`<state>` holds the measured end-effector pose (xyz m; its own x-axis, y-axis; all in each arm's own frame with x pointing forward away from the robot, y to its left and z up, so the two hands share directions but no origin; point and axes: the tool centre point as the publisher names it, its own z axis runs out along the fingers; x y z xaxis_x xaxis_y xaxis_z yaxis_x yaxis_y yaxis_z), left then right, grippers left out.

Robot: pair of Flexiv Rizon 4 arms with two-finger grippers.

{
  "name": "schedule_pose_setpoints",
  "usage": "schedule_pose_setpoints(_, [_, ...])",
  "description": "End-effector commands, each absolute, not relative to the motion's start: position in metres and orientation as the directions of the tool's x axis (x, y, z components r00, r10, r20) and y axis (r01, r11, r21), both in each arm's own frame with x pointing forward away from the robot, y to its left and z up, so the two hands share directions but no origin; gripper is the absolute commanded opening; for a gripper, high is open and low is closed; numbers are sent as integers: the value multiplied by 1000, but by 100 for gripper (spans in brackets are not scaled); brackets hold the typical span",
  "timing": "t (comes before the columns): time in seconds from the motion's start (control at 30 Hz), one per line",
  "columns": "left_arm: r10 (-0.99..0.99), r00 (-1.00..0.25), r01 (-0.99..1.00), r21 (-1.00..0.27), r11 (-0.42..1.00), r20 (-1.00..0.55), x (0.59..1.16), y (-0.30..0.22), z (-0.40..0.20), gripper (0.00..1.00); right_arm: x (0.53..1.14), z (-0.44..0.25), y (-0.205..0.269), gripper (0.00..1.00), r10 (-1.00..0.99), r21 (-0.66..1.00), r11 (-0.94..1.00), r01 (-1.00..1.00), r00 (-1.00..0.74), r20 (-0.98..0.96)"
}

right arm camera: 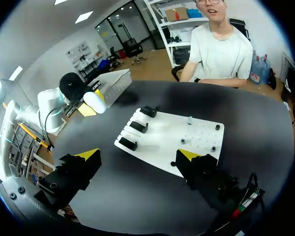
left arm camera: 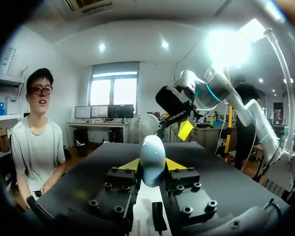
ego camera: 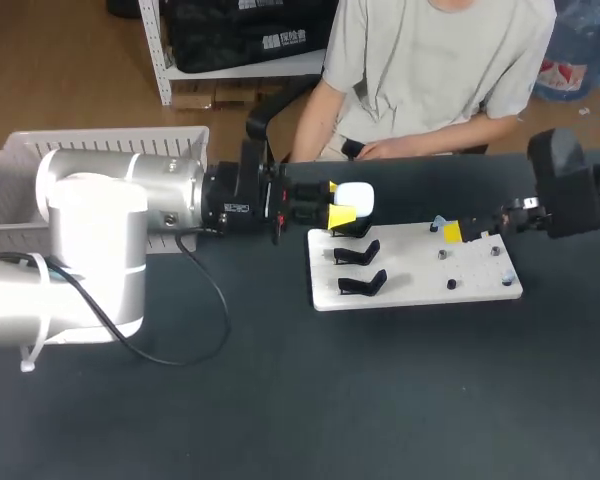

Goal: Pick up each earbud case from the left stands, insert the matching earbuds, close the lid, and place the case in the box.

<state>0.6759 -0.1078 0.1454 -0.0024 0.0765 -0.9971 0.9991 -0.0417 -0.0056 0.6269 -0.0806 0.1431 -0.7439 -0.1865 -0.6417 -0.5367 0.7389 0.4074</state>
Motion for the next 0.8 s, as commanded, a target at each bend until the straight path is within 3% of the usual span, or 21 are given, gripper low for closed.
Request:
schedule_pose_setpoints(0.03, [70, 3, 999, 1, -33, -998, 673, -109, 144, 0, 628, 141, -71, 100, -195, 411, 727, -550, -740, -644])
schedule_pose_setpoints(0.8, [69, 7, 1000, 5, -30, -998, 673, -109, 144, 0, 654, 165, 2, 100, -369, 308, 685, -661, -678, -635])
